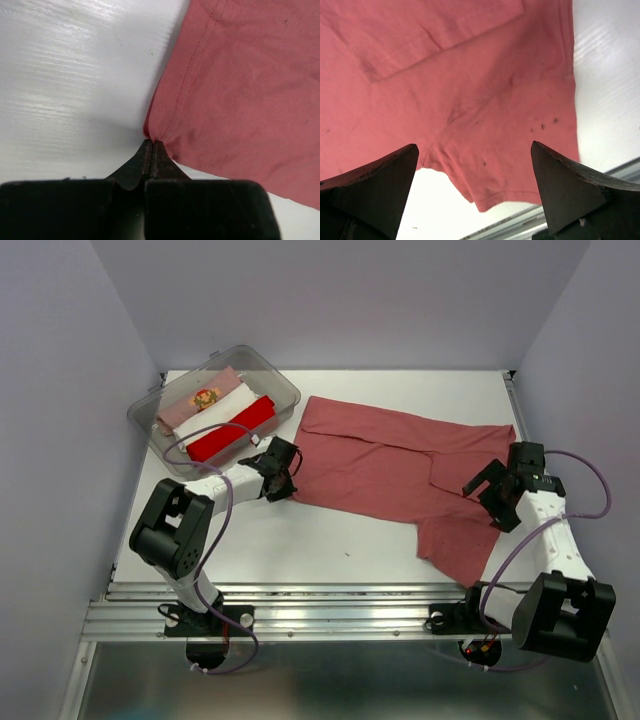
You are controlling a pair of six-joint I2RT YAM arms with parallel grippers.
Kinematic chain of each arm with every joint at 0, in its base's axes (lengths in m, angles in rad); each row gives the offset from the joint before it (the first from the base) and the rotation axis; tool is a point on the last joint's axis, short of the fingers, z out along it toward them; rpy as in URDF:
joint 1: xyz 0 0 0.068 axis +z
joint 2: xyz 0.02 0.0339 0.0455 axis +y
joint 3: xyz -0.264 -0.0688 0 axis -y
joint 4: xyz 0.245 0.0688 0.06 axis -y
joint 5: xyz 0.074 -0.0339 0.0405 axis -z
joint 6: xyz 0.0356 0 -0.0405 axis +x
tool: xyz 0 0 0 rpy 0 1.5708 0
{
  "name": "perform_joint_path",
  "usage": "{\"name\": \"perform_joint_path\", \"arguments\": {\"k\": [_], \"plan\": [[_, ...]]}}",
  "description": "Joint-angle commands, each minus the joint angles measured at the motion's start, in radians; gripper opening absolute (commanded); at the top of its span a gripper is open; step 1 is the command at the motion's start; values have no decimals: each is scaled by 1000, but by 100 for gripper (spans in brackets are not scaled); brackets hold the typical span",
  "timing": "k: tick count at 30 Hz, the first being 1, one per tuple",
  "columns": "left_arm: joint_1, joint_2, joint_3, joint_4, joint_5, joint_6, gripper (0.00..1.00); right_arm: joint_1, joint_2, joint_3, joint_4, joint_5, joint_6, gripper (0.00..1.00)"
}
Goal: Roll the t-shirts
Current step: Fold the T-shirt at the center of the board.
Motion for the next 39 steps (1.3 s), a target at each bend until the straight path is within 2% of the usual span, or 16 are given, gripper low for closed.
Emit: {"name": "perform_joint_path", "arguments": {"k": [1, 6, 9, 14, 18, 24, 25, 27, 28, 29, 30, 34, 36, 39], "plan": [[-3, -61, 55, -4, -5, 26, 0, 2, 33, 42, -136, -21, 79, 99], [-1, -58, 87, -15, -5, 52, 0, 2, 35, -27, -153, -114, 118, 92], [-1, -52, 104, -24, -8, 63, 0, 2, 33, -79, -161, -112, 147, 78], [-3, -32, 124, -26, 1, 82, 0, 2, 55, -119, -184, -76, 194, 76], [-1, -12, 146, -33, 0, 91, 0, 12, 88, -147, -161, -78, 231, 65], [2, 2, 163, -38, -2, 102, 0, 12, 127, -202, -112, -73, 263, 60], [2, 3, 166, -40, -2, 103, 0, 12, 130, -210, -103, -69, 268, 55], [2, 6, 167, -41, 0, 105, 0, 12, 136, -225, -78, -65, 271, 51], [5, 8, 172, -44, -2, 106, 0, 12, 136, -230, -73, -65, 274, 43], [5, 8, 173, -46, -2, 108, 0, 12, 138, -228, -73, -35, 277, 39], [6, 5, 177, -49, -2, 109, 0, 12, 129, -224, -66, -26, 276, 29], [11, -1, 187, -53, -3, 114, 0, 12, 101, -201, -47, -13, 260, 8], [14, -3, 190, -53, -2, 117, 0, 12, 98, -188, -37, -18, 251, 1], [14, -1, 193, -55, -3, 118, 0, 12, 95, -184, -23, -36, 219, 1]]}}
